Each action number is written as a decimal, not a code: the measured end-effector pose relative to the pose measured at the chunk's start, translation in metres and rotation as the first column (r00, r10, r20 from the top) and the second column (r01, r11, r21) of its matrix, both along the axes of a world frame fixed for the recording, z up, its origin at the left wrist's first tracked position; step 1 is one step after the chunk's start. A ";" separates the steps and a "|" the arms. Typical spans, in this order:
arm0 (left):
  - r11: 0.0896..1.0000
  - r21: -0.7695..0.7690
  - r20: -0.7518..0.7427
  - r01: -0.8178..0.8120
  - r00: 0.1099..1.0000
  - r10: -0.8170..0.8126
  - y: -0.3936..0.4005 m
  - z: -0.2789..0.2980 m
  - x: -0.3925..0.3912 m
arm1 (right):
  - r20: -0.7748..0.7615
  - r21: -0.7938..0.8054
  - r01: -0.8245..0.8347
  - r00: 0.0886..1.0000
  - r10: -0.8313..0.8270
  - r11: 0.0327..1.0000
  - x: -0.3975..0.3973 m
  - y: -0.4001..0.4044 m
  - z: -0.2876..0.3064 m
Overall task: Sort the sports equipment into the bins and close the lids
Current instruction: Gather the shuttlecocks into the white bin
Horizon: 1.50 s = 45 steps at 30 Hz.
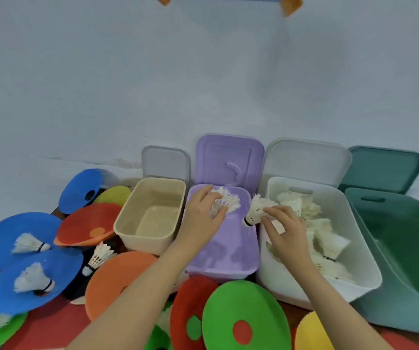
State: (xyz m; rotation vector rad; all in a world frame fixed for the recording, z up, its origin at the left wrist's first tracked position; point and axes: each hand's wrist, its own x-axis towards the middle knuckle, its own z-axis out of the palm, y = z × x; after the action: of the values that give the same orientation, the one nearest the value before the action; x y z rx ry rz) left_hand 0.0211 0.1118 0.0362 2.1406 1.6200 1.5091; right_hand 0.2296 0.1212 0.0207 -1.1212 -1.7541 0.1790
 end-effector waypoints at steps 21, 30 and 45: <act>0.976 -0.186 -0.057 0.113 0.990 -0.126 0.131 0.013 0.173 | 0.254 -0.147 0.453 0.876 -0.409 0.879 0.165 0.107 -0.006; 0.913 -0.407 -0.330 -0.019 0.935 -0.127 0.183 -0.033 0.175 | 0.491 -0.226 0.475 0.810 -0.322 0.850 0.173 0.147 -0.032; 0.929 -0.356 -0.506 -0.104 0.857 -0.098 0.146 -0.003 0.155 | 0.683 -0.306 0.469 0.714 -0.152 0.828 0.148 0.114 0.003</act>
State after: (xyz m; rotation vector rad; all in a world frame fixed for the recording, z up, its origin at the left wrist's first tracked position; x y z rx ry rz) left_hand 0.1757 0.2578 0.0328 2.4242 1.8584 0.5518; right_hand 0.3779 0.2353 0.0241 -2.0135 -2.1185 -0.0155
